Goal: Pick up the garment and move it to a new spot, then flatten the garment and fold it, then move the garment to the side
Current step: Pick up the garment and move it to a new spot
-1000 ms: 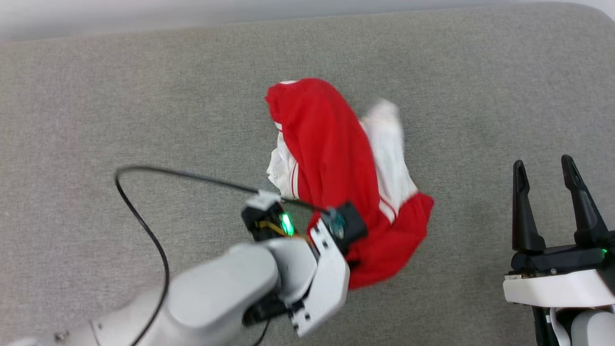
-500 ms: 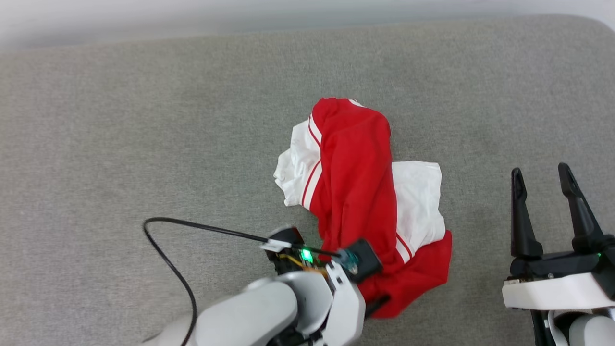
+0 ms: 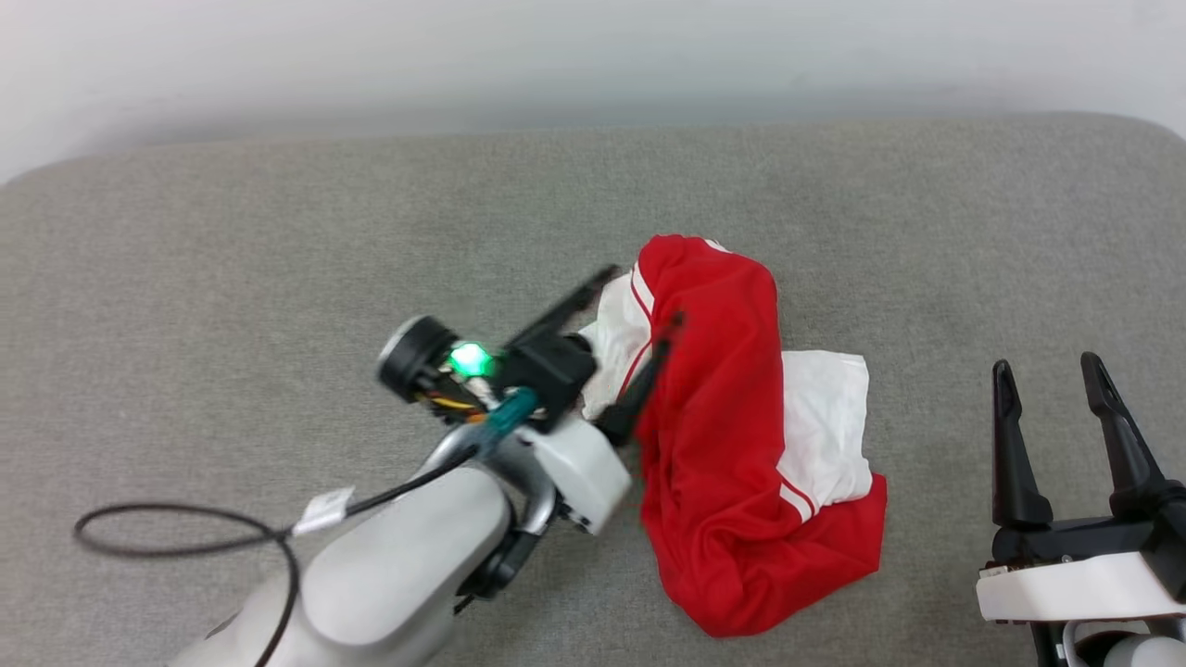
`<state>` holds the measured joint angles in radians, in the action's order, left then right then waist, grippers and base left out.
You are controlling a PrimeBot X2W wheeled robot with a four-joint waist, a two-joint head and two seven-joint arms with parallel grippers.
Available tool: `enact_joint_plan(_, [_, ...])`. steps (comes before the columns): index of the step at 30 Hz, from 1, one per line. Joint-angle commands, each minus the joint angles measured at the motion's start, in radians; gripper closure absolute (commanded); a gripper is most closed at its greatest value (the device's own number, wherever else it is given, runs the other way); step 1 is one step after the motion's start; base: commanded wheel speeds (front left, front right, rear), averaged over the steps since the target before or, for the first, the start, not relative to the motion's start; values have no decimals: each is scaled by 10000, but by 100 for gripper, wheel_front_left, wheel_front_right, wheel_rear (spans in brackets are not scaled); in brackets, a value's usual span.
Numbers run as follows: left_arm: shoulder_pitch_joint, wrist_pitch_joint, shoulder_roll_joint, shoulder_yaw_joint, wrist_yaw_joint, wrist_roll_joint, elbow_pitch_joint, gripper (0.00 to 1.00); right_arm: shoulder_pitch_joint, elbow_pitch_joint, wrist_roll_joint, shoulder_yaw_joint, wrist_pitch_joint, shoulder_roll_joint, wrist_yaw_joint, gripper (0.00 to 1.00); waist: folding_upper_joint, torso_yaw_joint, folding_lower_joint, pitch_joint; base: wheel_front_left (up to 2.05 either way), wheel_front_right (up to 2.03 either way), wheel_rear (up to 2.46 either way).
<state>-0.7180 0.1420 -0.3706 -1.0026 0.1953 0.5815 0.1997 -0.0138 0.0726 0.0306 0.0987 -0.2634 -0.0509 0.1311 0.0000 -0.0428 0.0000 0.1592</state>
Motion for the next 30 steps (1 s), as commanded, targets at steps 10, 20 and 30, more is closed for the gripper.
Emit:
enact_joint_plan(10, [1923, 1221, -682, 1838, 2223, -230, -224, 0, 393, -51, 70, 190, -20, 13, -7, 0, 0, 296, 0, -589, 0, 0, 0])
enact_joint_plan(20, [4357, 1231, -442, 4092, 2670, -1211, -1435, 0, 671, -145, 407, 177, -20, 13, -7, 0, 0, 408, 0, -940, 0, 0, 0])
enact_joint_plan(30, [6372, 1233, 455, 6077, 1574, -2476, -1660, 0, 1066, -361, 832, 52, -20, 13, -7, 0, 0, 461, 0, -1260, 0, 0, 0])
